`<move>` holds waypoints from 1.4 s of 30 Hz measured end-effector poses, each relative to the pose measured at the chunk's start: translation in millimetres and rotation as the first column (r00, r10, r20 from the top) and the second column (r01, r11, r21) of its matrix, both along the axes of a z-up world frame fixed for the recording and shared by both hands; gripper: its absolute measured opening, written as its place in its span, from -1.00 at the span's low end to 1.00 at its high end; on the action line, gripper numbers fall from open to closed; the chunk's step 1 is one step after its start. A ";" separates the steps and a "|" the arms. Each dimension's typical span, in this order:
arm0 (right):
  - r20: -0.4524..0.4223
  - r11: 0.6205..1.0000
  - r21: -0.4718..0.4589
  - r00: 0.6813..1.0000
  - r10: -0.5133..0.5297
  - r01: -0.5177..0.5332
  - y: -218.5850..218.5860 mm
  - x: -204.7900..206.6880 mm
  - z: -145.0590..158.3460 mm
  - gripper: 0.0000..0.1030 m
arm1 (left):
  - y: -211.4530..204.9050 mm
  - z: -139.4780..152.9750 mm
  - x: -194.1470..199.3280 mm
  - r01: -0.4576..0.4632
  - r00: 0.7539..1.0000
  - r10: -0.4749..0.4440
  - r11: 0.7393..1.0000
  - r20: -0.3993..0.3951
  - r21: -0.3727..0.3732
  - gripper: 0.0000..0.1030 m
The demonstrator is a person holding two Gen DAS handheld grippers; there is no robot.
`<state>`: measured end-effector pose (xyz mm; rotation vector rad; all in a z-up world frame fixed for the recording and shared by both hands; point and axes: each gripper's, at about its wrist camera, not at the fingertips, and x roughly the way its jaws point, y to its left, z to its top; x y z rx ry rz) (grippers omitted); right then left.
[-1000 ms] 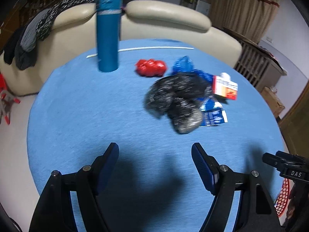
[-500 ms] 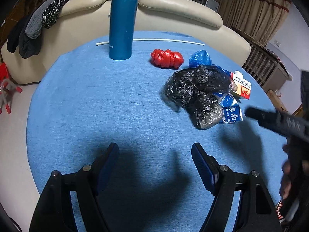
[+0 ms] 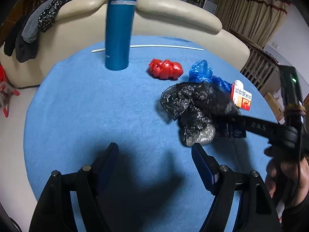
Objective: Collect trash
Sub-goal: 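Grasp the black plastic bag with the left tool while the right tool grasps the blue wrapper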
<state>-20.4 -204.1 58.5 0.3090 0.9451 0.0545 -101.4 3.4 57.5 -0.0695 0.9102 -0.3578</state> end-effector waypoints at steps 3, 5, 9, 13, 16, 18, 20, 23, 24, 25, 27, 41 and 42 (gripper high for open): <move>0.003 0.999 0.001 0.999 -0.036 0.036 -14.3 -16.3 3.9 -0.50 | -16.4 3.9 7.9 0.031 1.000 -0.031 0.999 -0.003 -0.017 0.52; 0.007 0.998 0.002 0.998 -0.057 0.057 -24.5 -29.2 6.6 -0.51 | -28.5 6.6 11.4 0.056 0.998 -0.057 0.998 -0.006 -0.030 0.53; 0.012 0.993 0.028 0.994 -0.112 0.111 -48.5 -62.6 8.7 -0.51 | -68.9 3.1 25.0 0.095 0.995 -0.095 0.995 -0.018 -0.007 0.55; 0.016 0.988 0.051 0.989 -0.150 0.149 -65.4 -91.8 9.1 -0.51 | -95.3 -8.7 40.3 0.086 0.995 -0.084 0.996 -0.053 0.036 0.55; 0.017 0.982 0.074 0.984 -0.176 0.174 -75.9 -109.3 8.1 -0.51 | -103.4 -23.3 51.6 0.070 0.993 -0.060 0.993 -0.105 0.091 0.55; 0.021 0.980 0.084 0.983 -0.185 0.182 -80.6 -117.6 8.1 -0.51 | -102.1 -29.9 52.3 0.077 0.991 -0.067 0.994 -0.112 0.080 0.18; 0.030 0.978 0.094 0.981 -0.190 0.186 -82.6 -124.4 9.1 -0.51 | -100.9 -28.4 47.6 0.067 0.995 -0.055 0.988 -0.085 0.142 -0.25; 0.040 0.977 0.104 0.981 -0.191 0.186 -82.4 -129.2 10.8 -0.51 | -91.9 -20.3 33.9 0.070 0.995 -0.060 0.991 -0.084 0.115 -0.29; 0.044 0.977 0.106 0.981 -0.191 0.185 -81.9 -131.3 11.7 -0.51 | -90.3 -16.5 27.6 0.068 0.996 -0.060 0.990 -0.067 0.124 -0.29; 0.049 0.977 0.110 0.980 -0.191 0.185 -81.0 -133.2 12.7 -0.51 | -89.0 -13.8 22.5 0.070 0.996 -0.062 0.990 -0.062 0.121 -0.29; 0.061 0.976 0.116 0.979 -0.194 0.186 -78.4 -139.8 14.7 -0.51 | -87.0 -7.3 8.0 0.070 0.997 -0.065 0.991 -0.045 0.117 -0.29; 0.139 0.964 0.122 0.958 -0.252 0.235 -78.6 -201.6 39.3 -0.51 | -96.9 21.8 -67.5 0.131 0.990 -0.136 0.985 0.036 0.109 -0.29; 0.145 0.963 0.122 0.956 -0.256 0.240 -78.8 -206.7 40.8 -0.51 | -98.0 24.1 -73.4 0.137 0.989 -0.142 0.985 0.044 0.107 -0.29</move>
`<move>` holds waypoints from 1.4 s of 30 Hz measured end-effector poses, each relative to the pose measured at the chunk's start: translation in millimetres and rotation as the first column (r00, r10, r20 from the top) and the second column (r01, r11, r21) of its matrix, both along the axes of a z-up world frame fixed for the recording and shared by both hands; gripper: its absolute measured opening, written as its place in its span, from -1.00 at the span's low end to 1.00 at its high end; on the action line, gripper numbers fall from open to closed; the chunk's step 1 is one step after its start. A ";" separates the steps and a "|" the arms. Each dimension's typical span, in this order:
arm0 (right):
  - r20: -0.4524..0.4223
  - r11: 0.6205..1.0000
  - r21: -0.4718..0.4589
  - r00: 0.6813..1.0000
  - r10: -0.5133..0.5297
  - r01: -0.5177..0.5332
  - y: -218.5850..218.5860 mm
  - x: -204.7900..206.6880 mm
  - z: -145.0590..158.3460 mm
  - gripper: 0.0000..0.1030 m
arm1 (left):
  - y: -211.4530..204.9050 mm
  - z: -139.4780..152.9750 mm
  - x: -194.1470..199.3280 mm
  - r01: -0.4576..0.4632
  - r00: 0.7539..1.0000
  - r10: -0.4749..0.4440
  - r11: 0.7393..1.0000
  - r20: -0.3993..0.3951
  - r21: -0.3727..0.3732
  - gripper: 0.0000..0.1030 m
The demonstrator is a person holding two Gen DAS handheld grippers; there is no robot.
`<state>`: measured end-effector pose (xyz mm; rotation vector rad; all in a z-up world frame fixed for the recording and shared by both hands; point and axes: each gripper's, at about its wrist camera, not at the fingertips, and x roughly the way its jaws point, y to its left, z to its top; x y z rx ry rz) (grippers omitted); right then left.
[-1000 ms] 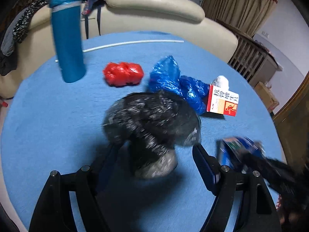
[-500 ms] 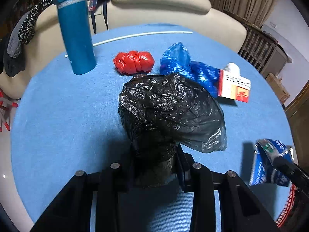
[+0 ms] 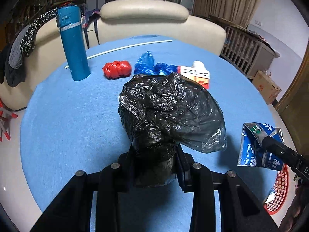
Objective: Collect trash
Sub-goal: 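Grasp the black plastic bag with the left tool while the right tool grasps the blue wrapper, then carry the black bag and blue wrapper over the red basket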
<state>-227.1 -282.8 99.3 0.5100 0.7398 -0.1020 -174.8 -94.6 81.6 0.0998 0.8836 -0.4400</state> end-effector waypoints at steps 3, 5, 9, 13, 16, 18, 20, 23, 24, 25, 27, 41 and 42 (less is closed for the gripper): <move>0.018 1.000 -0.001 1.000 -0.011 0.011 -0.5 -14.3 4.4 -0.51 | -3.6 5.1 -13.6 0.012 1.000 -0.012 1.000 0.014 0.000 -0.29; 0.027 1.000 -0.001 0.999 -0.017 0.017 -1.1 -22.4 6.0 -0.51 | -4.4 7.6 -19.6 0.018 1.000 -0.018 1.000 0.022 -0.005 -0.29; 0.038 1.000 -0.004 0.999 -0.029 0.030 -4.3 -34.9 9.2 -0.51 | -7.4 13.2 -29.8 0.034 0.999 -0.034 0.999 0.040 -0.011 -0.29; 0.058 0.999 -0.002 0.997 -0.050 0.050 -10.0 -47.8 14.5 -0.51 | -11.8 18.8 -37.7 0.051 0.997 -0.050 0.999 0.058 -0.014 -0.29; 0.069 0.998 -0.001 0.996 -0.062 0.062 -14.4 -55.9 16.9 -0.51 | -14.6 21.4 -42.5 0.061 0.996 -0.060 0.998 0.067 -0.015 -0.29; 0.073 0.998 -0.001 0.995 -0.070 0.071 -17.1 -60.6 18.0 -0.51 | -16.2 21.7 -43.8 0.066 0.995 -0.065 0.998 0.071 -0.014 -0.29; 0.077 0.997 -0.004 0.994 -0.082 0.083 -20.5 -66.0 19.2 -0.51 | -19.3 23.1 -46.5 0.075 0.994 -0.073 0.997 0.075 -0.013 -0.29; 0.081 0.995 -0.005 0.992 -0.101 0.102 -27.5 -74.0 20.5 -0.51 | -23.3 23.4 -48.2 0.087 0.993 -0.086 0.996 0.081 -0.010 -0.29; 0.083 0.994 -0.005 0.991 -0.110 0.110 -30.8 -77.6 20.5 -0.51 | -26.1 23.5 -49.6 0.095 0.992 -0.094 0.995 0.081 -0.009 -0.29; 0.083 0.993 -0.006 0.990 -0.116 0.117 -33.5 -80.2 20.5 -0.51 | -28.3 23.6 -50.9 0.099 0.992 -0.098 0.995 0.082 -0.007 -0.29; 0.085 0.991 -0.004 0.987 -0.134 0.135 -40.6 -88.3 20.2 -0.51 | -34.3 23.7 -54.5 0.113 0.990 -0.112 0.994 0.084 -0.002 -0.29; 0.082 0.961 0.006 0.958 -0.275 0.276 -100.2 -145.7 12.6 -0.51 | -76.8 23.9 -78.9 0.207 0.974 -0.209 0.978 0.091 0.033 -0.29; 0.083 0.958 0.006 0.955 -0.285 0.285 -104.2 -150.0 12.3 -0.51 | -79.5 24.0 -80.1 0.214 0.972 -0.217 0.976 0.092 0.034 -0.29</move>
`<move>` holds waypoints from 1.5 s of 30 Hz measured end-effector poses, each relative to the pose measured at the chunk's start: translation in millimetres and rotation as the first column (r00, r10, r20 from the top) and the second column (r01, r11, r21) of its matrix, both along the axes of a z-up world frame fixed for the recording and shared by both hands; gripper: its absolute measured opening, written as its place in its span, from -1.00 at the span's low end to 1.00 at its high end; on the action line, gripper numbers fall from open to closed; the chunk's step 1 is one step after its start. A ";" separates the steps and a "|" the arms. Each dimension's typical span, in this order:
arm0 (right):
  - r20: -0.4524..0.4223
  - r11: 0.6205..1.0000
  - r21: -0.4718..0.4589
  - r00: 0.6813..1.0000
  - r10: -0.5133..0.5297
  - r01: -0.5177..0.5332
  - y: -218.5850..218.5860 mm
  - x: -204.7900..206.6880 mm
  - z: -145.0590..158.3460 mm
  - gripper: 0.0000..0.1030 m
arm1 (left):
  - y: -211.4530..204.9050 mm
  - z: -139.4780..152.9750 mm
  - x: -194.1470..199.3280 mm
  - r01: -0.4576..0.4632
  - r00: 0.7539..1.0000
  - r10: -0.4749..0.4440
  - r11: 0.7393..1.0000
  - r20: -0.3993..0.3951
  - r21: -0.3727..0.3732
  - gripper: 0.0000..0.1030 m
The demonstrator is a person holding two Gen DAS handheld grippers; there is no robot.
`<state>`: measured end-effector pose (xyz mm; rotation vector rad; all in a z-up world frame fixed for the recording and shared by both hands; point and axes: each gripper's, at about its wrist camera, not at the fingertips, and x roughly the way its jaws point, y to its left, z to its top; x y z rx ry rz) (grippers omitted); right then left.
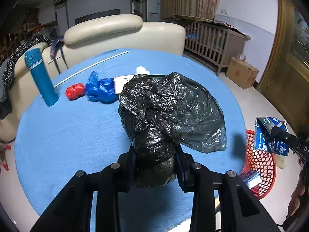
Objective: Collect trash
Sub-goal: 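Carry the black bag and blue wrapper over the red basket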
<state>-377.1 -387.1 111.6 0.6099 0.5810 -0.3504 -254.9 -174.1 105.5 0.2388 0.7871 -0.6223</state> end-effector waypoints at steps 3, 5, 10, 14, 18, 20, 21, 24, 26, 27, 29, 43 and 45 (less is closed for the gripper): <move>-0.001 0.999 0.001 0.999 -0.032 0.032 -13.7 -13.7 -2.0 -0.51 | -15.1 -0.6 -8.3 0.040 0.999 -0.040 0.999 0.003 0.009 -0.29; -0.004 0.998 0.006 0.998 -0.057 0.057 -23.4 -22.3 -4.1 -0.51 | -22.8 -1.9 -12.4 0.061 0.998 -0.061 0.998 0.004 0.014 -0.29; -0.017 0.994 0.018 0.994 -0.109 0.110 -44.2 -40.1 -12.3 -0.51 | -48.9 -2.8 -28.3 0.128 0.992 -0.128 0.991 0.005 0.035 -0.29; -0.041 0.989 0.025 0.988 -0.146 0.147 -58.0 -54.7 -24.0 -0.51 | -66.5 -4.5 -40.2 0.168 0.986 -0.168 0.985 0.002 0.050 -0.29; -0.066 0.983 0.042 0.983 -0.174 0.176 -69.4 -66.9 -37.1 -0.51 | -85.7 -6.8 -52.9 0.206 0.979 -0.206 0.976 -0.002 0.070 -0.29; -0.077 0.981 0.051 0.980 -0.184 0.188 -74.3 -72.5 -43.5 -0.51 | -93.5 -8.5 -56.8 0.219 0.976 -0.220 0.973 -0.003 0.077 -0.30; -0.082 0.980 0.055 0.979 -0.188 0.193 -76.4 -74.8 -46.3 -0.51 | -98.2 -9.4 -59.7 0.229 0.973 -0.229 0.970 -0.005 0.082 -0.30; -0.095 0.976 0.065 0.975 -0.199 0.206 -82.0 -81.5 -54.3 -0.51 | -109.2 -10.2 -67.8 0.250 0.968 -0.251 0.964 -0.007 0.093 -0.30; -0.099 0.975 0.069 0.974 -0.204 0.211 -84.8 -85.1 -57.8 -0.51 | -115.5 -11.5 -72.4 0.264 0.964 -0.264 0.959 -0.009 0.099 -0.30; -0.101 0.974 0.070 0.973 -0.206 0.213 -85.4 -85.8 -59.2 -0.51 | -118.1 -12.1 -73.6 0.270 0.963 -0.271 0.957 -0.010 0.102 -0.30; -0.106 0.973 0.072 0.972 -0.211 0.219 -87.7 -89.3 -62.2 -0.51 | -124.7 -14.3 -77.3 0.285 0.958 -0.285 0.952 -0.014 0.110 -0.30; -0.140 0.966 0.102 0.965 -0.222 0.237 -96.0 -93.8 -80.8 -0.51 | -144.4 -20.8 -89.6 0.346 0.938 -0.346 0.927 -0.024 0.142 -0.30; -0.143 0.965 0.109 0.965 -0.221 0.237 -97.0 -94.1 -82.3 -0.51 | -146.6 -21.3 -90.5 0.352 0.936 -0.352 0.925 -0.025 0.145 -0.30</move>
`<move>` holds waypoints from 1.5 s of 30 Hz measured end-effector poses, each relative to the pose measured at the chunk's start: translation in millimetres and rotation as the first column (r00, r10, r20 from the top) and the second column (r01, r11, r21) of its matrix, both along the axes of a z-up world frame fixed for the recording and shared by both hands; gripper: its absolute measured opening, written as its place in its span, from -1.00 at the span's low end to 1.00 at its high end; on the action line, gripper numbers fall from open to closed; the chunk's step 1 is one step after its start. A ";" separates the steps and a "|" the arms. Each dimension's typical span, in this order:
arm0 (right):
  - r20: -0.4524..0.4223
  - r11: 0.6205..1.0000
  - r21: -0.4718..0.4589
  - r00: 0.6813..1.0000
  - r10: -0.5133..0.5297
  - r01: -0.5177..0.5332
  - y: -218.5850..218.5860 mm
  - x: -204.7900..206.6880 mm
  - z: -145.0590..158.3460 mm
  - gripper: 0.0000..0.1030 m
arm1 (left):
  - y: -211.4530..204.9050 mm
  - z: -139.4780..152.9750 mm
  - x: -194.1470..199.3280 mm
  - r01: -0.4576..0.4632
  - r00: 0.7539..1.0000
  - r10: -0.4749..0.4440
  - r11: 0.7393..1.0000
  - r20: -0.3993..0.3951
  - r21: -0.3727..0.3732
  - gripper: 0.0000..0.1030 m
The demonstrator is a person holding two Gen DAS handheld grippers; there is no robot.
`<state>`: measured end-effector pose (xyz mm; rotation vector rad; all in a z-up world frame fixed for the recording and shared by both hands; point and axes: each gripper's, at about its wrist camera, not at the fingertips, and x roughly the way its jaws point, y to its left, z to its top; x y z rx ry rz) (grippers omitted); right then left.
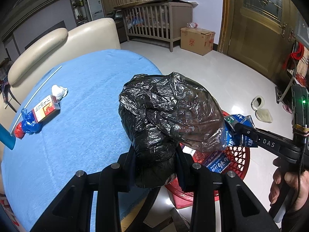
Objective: Collect trash
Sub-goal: 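Carry the black bag and blue wrapper over the red basket, then open the right tool over the basket while the left tool drops the black bag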
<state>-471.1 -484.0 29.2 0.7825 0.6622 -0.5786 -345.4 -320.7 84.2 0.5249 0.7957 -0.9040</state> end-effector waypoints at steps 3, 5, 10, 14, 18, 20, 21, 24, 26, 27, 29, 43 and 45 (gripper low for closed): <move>-0.004 1.000 0.007 1.000 0.005 -0.005 -1.0 1.0 -2.2 -0.48 | -1.4 -1.3 -1.9 0.008 1.000 -0.008 1.000 0.000 0.003 -0.30; -0.011 1.000 0.019 1.000 0.008 -0.008 -1.8 2.7 -4.7 -0.46 | -2.7 -1.5 -2.6 0.012 1.000 -0.012 1.000 -0.001 0.005 -0.30; -0.009 0.999 0.054 1.000 0.002 -0.001 -4.8 3.6 -9.4 -0.21 | -4.3 -2.1 -4.2 0.017 1.000 -0.017 1.000 -0.002 0.010 -0.30; 0.022 0.999 0.040 1.000 -0.016 0.015 -5.5 -3.5 -4.0 0.26 | -5.6 -2.7 -2.1 0.026 1.000 -0.025 1.000 -0.006 0.015 -0.30; 0.048 0.998 0.033 0.998 -0.048 0.047 -10.0 -12.7 4.1 0.26 | -11.4 -2.8 -5.4 0.043 0.999 -0.043 0.999 -0.007 0.020 -0.30; 0.066 0.998 0.023 0.996 -0.066 0.065 -12.4 -19.7 10.5 0.26 | -14.5 -3.4 -6.1 0.055 0.998 -0.055 0.998 -0.007 0.024 -0.30; 0.072 0.997 0.021 0.995 -0.072 0.071 -13.6 -21.5 12.8 0.26 | -16.4 -4.2 -7.0 0.062 0.998 -0.061 0.998 -0.008 0.028 -0.30; 0.096 0.996 0.012 0.991 -0.093 0.092 -17.0 -30.4 20.9 0.26 | -23.1 -7.6 -9.8 0.082 0.997 -0.081 0.996 -0.011 0.040 -0.30; 0.111 0.994 0.008 0.988 -0.106 0.106 -18.8 -35.9 25.3 0.26 | -26.6 -8.6 -10.8 0.095 0.995 -0.095 0.994 -0.014 0.049 -0.30; 0.115 0.994 0.007 0.987 -0.109 0.109 -19.5 -37.3 26.8 0.26 | -27.2 -8.6 -10.5 0.101 0.995 -0.101 0.993 -0.014 0.053 -0.30; 0.126 0.993 0.007 0.985 -0.117 0.118 -21.0 -41.0 29.2 0.26 | -29.5 -9.4 -8.9 0.112 0.994 -0.111 0.992 -0.017 0.065 -0.30; 0.147 0.990 0.016 0.979 -0.144 0.143 -27.4 -54.3 31.1 0.26 | -50.5 -18.3 -0.3 0.142 0.989 -0.135 0.983 -0.065 0.119 0.32; 0.148 0.990 0.015 0.979 -0.144 0.143 -27.4 -54.2 31.7 0.26 | -51.5 -16.8 0.5 0.134 0.990 -0.129 0.984 -0.050 0.114 0.46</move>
